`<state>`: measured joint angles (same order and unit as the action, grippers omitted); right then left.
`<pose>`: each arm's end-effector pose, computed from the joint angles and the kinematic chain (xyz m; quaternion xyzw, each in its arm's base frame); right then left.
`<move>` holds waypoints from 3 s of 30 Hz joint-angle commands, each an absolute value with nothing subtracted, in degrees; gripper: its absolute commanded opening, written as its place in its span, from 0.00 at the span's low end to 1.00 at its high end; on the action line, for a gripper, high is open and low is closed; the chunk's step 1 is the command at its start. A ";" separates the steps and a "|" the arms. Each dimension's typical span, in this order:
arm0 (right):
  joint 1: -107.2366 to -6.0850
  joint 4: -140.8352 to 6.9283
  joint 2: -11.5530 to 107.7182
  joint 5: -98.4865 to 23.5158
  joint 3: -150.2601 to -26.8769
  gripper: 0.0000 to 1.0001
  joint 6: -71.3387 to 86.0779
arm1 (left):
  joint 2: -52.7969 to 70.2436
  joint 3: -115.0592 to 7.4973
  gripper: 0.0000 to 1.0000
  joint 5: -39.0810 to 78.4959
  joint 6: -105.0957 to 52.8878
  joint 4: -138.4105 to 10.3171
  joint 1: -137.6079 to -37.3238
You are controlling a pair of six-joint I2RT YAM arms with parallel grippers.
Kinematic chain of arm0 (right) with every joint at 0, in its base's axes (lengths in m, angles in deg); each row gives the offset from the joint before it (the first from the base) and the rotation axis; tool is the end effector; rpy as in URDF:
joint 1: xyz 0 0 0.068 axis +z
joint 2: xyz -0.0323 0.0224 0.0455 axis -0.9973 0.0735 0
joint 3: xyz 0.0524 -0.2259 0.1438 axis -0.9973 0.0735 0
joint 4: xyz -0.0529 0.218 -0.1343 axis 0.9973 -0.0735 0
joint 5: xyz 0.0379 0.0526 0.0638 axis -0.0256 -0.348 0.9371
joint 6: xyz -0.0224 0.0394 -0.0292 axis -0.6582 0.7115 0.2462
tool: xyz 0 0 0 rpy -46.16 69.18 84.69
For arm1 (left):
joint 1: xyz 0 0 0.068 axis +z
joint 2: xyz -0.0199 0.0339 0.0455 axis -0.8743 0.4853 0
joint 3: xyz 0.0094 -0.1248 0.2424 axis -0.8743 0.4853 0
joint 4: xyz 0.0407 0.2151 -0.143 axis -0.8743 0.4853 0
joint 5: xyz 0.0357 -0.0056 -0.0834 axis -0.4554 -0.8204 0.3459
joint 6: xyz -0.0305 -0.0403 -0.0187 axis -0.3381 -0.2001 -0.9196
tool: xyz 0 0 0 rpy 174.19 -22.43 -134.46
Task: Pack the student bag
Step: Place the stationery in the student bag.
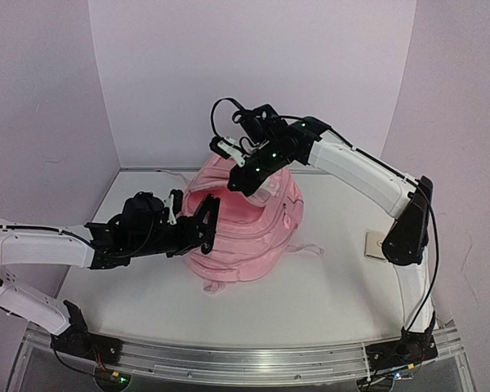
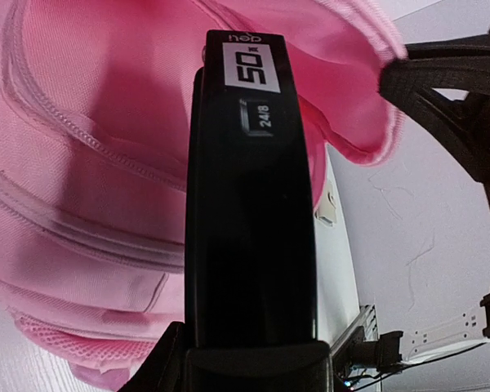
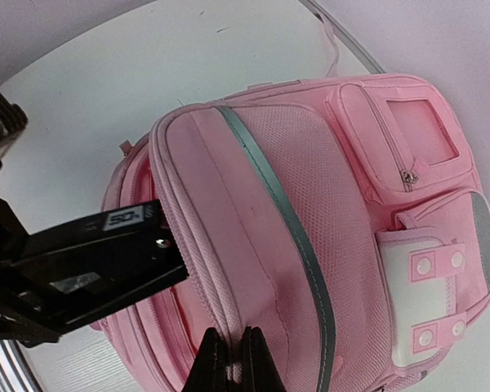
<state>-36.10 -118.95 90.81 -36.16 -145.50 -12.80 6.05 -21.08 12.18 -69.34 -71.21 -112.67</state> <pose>0.3056 0.3685 0.3539 -0.5056 0.7658 0.1902 0.3489 0.1728 -0.2196 0.2368 -0.0193 0.8384 -0.4396 0.3215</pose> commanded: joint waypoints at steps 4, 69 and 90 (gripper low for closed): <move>-35.49 -114.12 88.45 -29.62 -149.69 0.00 -6.55 | 11.66 -27.28 0.00 7.52 -77.29 -84.89 -111.10; -36.81 -111.89 87.31 -25.41 -144.78 0.00 -2.97 | 30.49 -37.99 0.10 -2.65 -94.53 -85.00 -109.48; -37.16 -111.81 87.13 -28.33 -145.54 0.00 -4.03 | 29.56 -54.15 0.74 -10.39 -96.12 -41.89 -111.99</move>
<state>-38.02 -115.72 90.70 -29.94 -143.10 -3.70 32.70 -50.59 -7.50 -94.99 -58.36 -111.88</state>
